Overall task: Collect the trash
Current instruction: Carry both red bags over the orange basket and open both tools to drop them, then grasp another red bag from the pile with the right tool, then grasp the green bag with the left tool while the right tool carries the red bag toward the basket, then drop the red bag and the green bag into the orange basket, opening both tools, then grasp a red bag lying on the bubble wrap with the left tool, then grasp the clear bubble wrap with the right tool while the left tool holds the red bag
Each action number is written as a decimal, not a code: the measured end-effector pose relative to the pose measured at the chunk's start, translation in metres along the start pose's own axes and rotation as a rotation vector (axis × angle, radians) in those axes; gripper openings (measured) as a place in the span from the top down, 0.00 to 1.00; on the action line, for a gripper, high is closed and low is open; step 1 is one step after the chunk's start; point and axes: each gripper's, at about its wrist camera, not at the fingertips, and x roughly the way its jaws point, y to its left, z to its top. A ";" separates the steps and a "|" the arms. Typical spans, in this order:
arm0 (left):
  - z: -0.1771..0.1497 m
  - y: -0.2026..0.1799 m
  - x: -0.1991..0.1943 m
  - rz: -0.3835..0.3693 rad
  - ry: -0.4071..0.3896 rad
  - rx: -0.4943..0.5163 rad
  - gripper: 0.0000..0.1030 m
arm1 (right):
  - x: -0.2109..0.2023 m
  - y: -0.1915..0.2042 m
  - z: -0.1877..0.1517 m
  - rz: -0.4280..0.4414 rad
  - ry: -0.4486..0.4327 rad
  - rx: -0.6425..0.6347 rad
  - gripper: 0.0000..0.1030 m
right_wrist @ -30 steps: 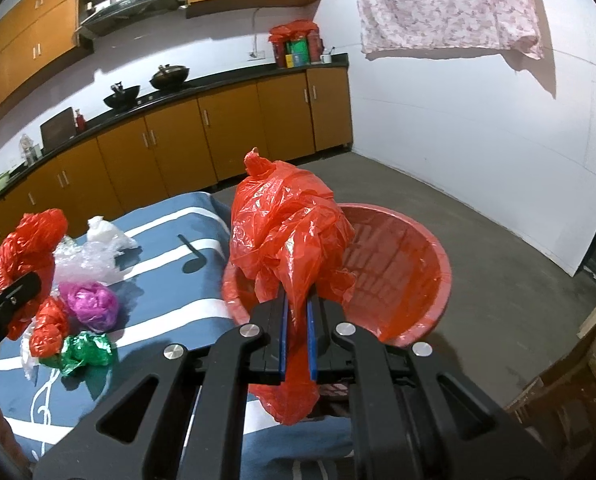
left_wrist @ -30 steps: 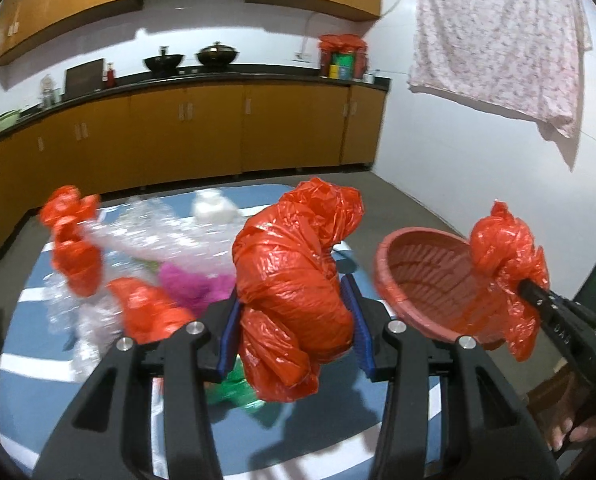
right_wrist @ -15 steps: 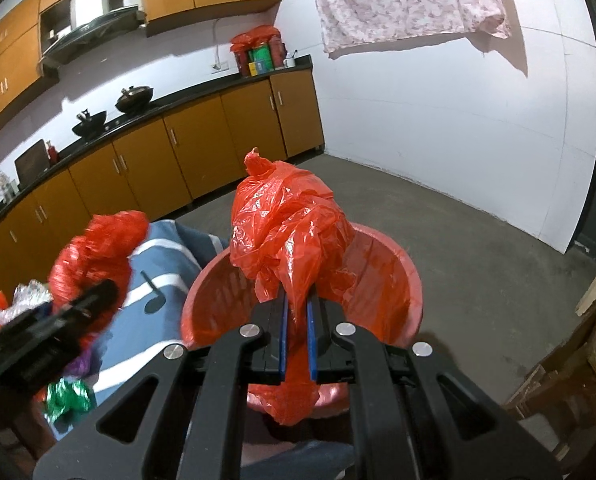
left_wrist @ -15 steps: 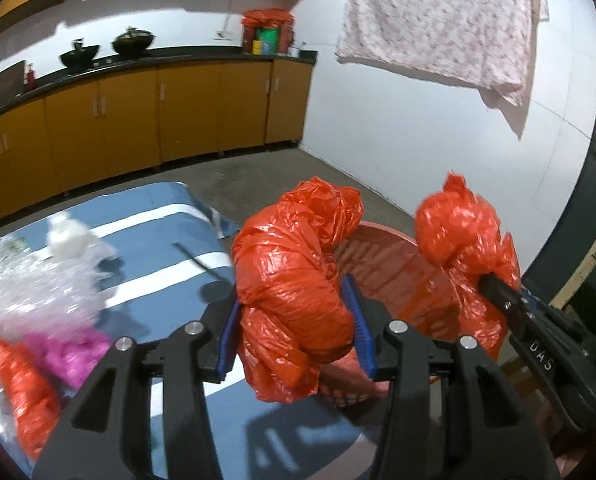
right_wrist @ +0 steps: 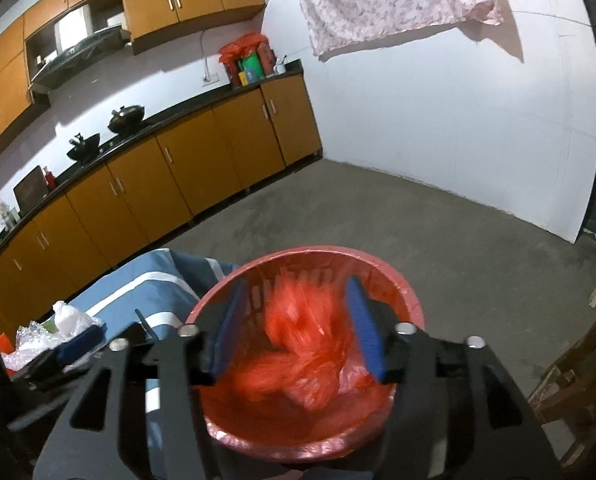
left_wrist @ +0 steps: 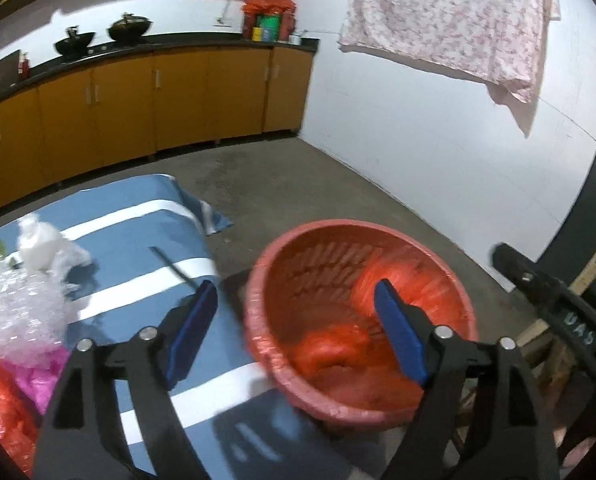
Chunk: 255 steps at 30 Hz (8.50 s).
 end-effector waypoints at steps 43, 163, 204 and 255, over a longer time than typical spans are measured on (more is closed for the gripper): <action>-0.155 0.267 -0.272 0.716 -0.185 -0.403 0.07 | -0.029 0.300 -0.154 0.468 0.268 -0.515 0.45; 0.006 -0.005 -0.012 -0.091 -0.005 0.046 0.65 | -0.016 0.016 -0.018 -0.068 -0.023 0.040 0.74; -0.060 0.110 -0.139 0.341 -0.194 -0.029 0.13 | -0.033 0.096 -0.043 0.033 -0.026 -0.154 0.18; -0.053 0.283 -0.207 0.610 -0.210 -0.236 0.56 | -0.026 0.273 -0.100 0.362 0.091 -0.414 0.31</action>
